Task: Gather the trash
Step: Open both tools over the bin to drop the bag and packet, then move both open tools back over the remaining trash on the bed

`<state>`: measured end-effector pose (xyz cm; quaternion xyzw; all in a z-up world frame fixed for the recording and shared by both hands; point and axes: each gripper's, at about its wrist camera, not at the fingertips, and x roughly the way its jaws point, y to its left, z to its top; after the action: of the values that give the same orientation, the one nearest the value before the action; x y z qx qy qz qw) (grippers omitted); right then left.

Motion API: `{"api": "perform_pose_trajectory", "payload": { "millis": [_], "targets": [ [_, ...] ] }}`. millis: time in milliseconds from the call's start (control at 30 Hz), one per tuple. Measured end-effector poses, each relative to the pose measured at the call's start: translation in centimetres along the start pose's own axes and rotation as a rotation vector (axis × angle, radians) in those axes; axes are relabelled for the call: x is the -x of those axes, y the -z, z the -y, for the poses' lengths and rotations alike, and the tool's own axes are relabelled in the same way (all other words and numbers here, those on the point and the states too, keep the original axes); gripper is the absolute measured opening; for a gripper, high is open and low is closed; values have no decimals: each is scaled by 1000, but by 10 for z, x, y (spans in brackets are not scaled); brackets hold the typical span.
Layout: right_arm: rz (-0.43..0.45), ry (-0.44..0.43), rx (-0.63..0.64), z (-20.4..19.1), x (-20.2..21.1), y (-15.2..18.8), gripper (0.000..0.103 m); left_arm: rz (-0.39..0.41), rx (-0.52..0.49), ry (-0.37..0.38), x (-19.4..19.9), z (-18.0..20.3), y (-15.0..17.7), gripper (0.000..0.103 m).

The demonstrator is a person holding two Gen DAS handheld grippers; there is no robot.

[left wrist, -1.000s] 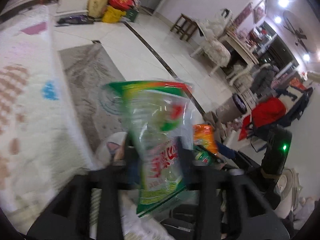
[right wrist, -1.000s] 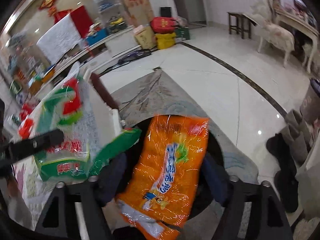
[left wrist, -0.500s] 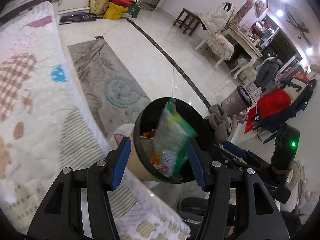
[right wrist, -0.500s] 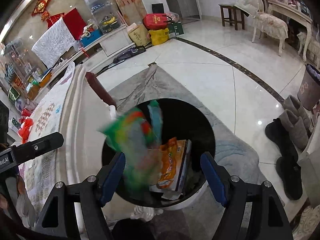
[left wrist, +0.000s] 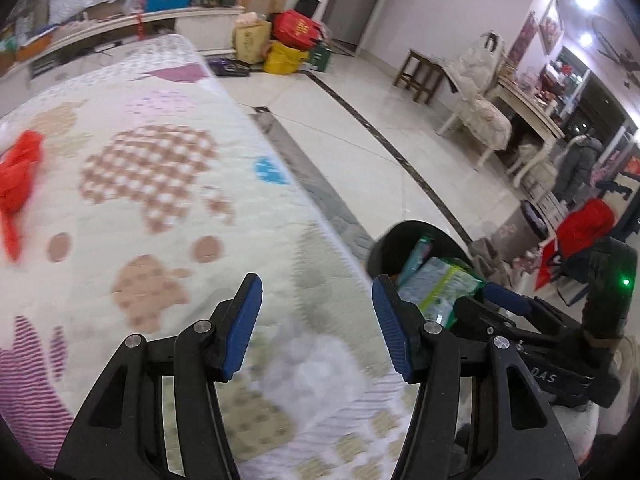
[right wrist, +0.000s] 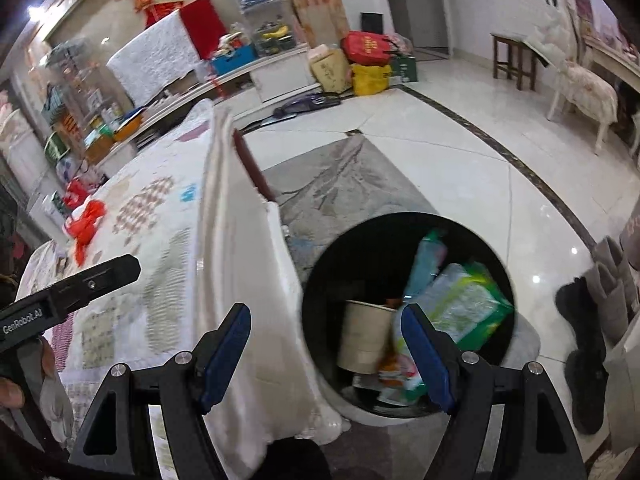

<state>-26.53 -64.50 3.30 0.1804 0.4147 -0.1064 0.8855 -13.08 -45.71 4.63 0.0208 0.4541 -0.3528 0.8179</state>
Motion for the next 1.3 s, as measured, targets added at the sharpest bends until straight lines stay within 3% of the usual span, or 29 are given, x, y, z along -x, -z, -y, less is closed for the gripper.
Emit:
{"api": "perform_pose_trajectory", "payload": {
  "millis": [700,1300],
  "targets": [
    [-30,-177,186,-152,-33,-12,78,88,171,-162,70,-122,17,56],
    [-114,-299,306,-262,-87,-21,79,130,494,-309,126,-285,25,61]
  ]
}}
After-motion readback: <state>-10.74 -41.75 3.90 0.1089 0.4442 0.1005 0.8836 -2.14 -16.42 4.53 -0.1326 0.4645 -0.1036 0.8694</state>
